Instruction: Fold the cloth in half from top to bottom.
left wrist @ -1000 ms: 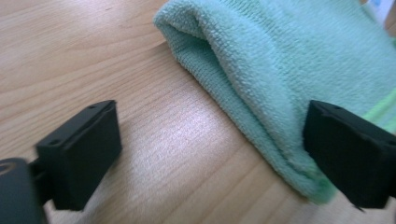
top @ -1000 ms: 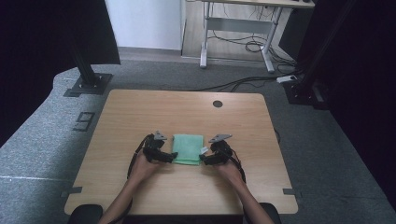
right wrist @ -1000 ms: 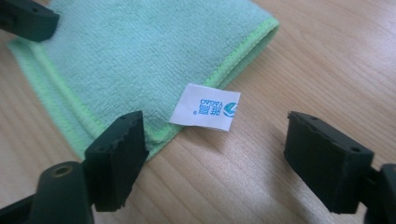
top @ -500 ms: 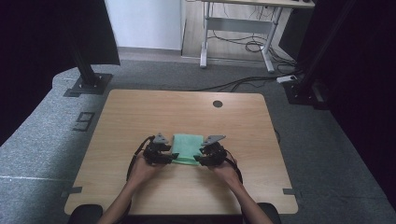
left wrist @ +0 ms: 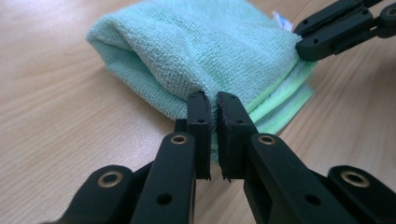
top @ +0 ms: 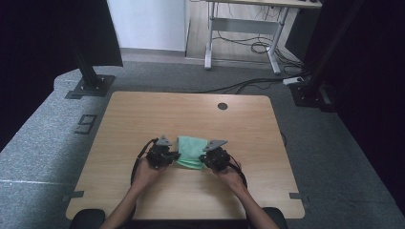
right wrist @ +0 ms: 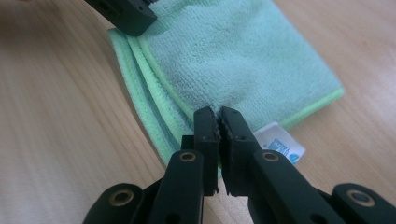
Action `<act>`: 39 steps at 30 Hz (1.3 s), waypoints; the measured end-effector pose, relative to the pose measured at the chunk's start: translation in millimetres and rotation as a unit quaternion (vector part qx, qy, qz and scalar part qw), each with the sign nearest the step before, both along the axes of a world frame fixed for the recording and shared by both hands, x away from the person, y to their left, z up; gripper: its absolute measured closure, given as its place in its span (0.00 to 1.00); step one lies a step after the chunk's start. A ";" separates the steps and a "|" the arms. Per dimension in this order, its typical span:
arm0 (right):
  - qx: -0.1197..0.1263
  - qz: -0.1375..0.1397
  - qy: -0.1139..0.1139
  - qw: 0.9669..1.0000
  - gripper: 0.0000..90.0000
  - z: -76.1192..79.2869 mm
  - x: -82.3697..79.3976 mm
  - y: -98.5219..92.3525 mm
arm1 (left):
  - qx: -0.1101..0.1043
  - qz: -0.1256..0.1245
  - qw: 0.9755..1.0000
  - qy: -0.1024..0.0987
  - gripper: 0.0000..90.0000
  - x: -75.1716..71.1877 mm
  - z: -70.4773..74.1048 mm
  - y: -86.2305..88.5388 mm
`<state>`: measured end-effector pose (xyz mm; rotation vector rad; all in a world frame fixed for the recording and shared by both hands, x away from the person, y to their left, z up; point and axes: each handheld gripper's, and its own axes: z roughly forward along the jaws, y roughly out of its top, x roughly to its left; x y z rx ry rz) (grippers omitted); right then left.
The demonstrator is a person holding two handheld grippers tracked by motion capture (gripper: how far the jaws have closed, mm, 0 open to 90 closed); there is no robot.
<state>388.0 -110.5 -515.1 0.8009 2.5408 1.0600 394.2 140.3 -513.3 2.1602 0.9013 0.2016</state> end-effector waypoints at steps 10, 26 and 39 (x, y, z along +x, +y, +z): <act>0.009 0.020 0.011 1.000 0.94 10.9 -13.3 2.4 | 0.008 -0.010 1.000 0.014 0.73 -6.4 -1.9 -0.2; -0.020 0.023 0.032 0.999 0.83 -19.7 -18.5 7.6 | 0.015 -0.004 0.999 0.050 0.88 -1.3 -16.0 3.7; -0.004 0.036 0.017 0.999 0.93 8.5 -29.1 10.2 | 0.018 -0.008 0.999 0.036 0.95 -10.2 9.4 7.2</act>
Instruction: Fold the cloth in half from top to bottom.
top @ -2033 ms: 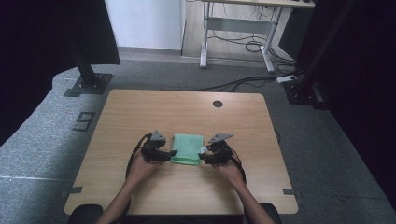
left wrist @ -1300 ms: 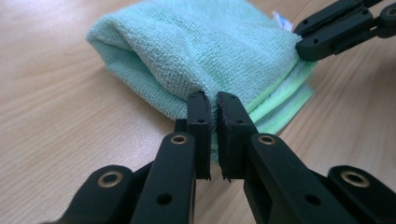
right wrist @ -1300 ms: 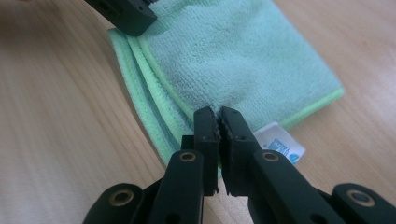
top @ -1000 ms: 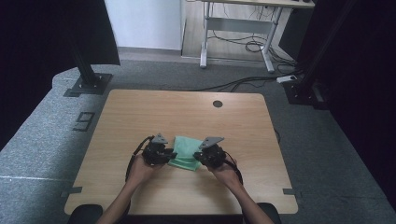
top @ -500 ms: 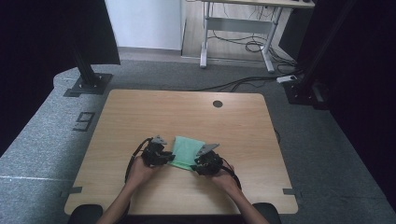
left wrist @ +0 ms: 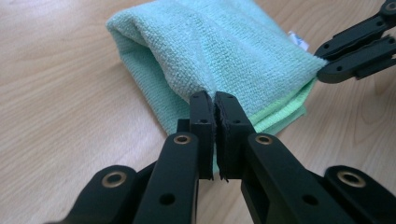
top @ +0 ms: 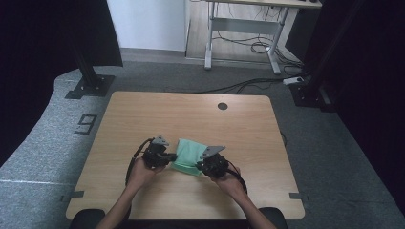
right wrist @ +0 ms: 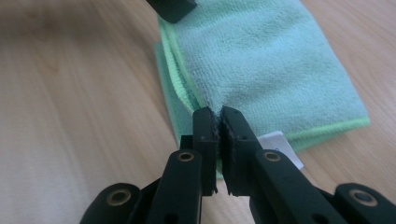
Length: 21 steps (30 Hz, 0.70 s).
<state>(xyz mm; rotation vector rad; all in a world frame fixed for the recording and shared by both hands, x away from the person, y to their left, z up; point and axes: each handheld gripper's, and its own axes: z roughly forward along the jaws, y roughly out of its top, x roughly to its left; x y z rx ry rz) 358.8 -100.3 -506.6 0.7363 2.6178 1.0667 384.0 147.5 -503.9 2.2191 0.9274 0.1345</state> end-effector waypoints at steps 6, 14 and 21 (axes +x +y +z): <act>-0.014 0.009 0.028 0.999 0.89 -18.5 -5.3 5.6 | 0.025 -0.003 0.999 0.024 0.92 -5.8 -17.0 2.1; 0.000 0.004 0.042 0.999 0.68 -28.8 -9.6 5.6 | 0.037 0.017 0.999 0.000 0.66 -7.3 -25.4 5.5; -0.034 -0.014 -0.002 0.999 0.69 -29.8 -4.5 8.3 | 0.020 0.038 0.999 -0.010 0.49 -1.1 -32.0 7.4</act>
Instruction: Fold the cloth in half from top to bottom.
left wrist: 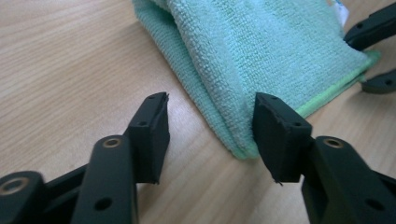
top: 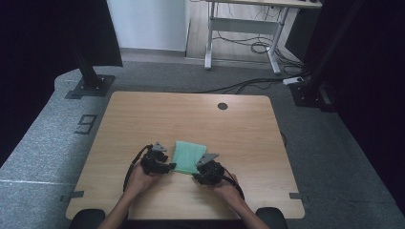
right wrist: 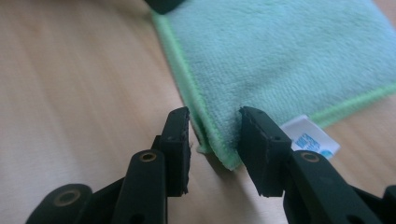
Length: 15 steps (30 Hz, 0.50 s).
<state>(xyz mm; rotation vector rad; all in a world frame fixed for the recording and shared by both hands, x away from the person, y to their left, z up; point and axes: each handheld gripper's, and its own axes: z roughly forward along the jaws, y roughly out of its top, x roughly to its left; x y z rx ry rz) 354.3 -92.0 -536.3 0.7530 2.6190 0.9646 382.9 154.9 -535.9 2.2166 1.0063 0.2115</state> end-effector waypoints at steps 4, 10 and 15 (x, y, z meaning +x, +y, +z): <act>0.005 -0.021 -0.002 1.000 0.64 -1.3 15.3 -7.0 | 0.005 0.011 1.000 -0.014 0.43 7.1 -2.2 -4.8; 0.031 -0.068 0.014 0.997 0.64 -4.1 43.2 -25.2 | 0.004 0.033 0.999 -0.032 0.33 23.4 -6.1 -10.5; 0.036 -0.073 0.015 0.997 0.63 -4.7 48.4 -29.9 | 0.000 0.036 0.999 -0.037 0.35 32.4 -6.6 -10.4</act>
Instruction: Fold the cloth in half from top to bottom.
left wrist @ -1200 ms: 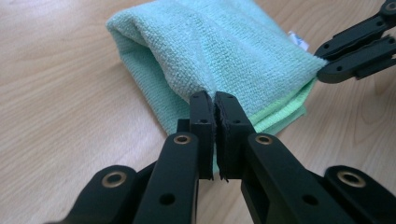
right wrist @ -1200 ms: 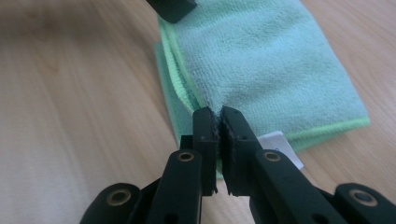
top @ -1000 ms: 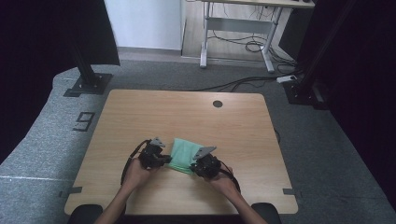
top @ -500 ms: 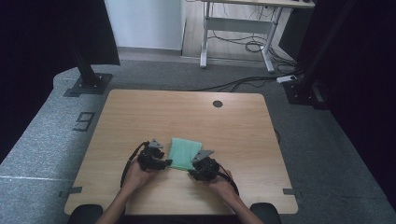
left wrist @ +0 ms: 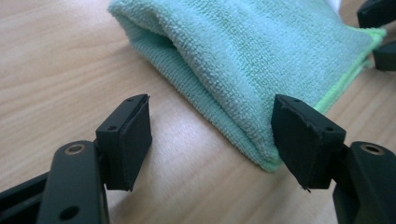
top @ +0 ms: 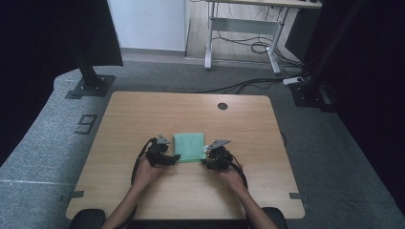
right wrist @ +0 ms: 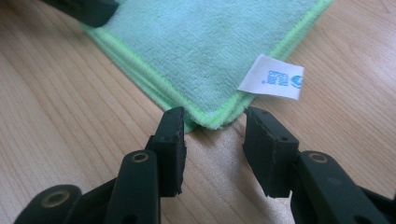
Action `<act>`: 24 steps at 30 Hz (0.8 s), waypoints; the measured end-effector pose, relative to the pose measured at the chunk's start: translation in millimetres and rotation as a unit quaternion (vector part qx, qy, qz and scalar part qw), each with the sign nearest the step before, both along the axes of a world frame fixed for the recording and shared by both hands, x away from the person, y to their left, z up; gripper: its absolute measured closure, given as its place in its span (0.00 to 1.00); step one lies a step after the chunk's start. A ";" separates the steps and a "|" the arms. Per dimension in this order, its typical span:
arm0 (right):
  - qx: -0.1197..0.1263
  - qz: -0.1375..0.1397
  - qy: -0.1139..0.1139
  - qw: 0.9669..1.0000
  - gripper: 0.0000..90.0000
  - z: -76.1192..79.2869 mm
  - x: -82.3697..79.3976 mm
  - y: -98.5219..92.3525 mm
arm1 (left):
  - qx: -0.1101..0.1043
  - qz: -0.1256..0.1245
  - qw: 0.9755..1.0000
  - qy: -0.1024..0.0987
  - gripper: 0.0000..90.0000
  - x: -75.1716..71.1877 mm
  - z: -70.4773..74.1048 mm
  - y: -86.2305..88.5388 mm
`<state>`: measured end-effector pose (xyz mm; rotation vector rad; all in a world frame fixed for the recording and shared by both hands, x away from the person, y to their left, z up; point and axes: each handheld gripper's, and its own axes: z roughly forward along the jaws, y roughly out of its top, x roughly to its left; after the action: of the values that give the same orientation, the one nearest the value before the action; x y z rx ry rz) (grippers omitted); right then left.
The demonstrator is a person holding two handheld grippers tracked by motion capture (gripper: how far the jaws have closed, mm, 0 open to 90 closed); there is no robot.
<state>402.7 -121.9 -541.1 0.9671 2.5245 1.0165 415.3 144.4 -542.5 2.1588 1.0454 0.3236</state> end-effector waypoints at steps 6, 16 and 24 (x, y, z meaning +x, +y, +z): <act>0.003 0.008 0.001 1.000 0.62 -0.3 -0.5 2.5 | -0.009 -0.001 1.000 0.000 0.43 10.7 -0.5 -2.5; 0.013 0.004 -0.004 1.000 0.53 3.7 -2.0 -3.4 | -0.002 -0.007 1.000 -0.001 0.30 9.4 10.1 -2.8; 0.013 0.020 -0.018 1.000 0.35 15.3 -9.1 -7.6 | -0.006 -0.035 0.999 -0.013 0.16 -6.4 26.6 -3.0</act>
<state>393.5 -129.4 -525.8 0.9012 2.5163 1.0708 408.9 141.5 -515.9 2.1698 0.9533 0.3115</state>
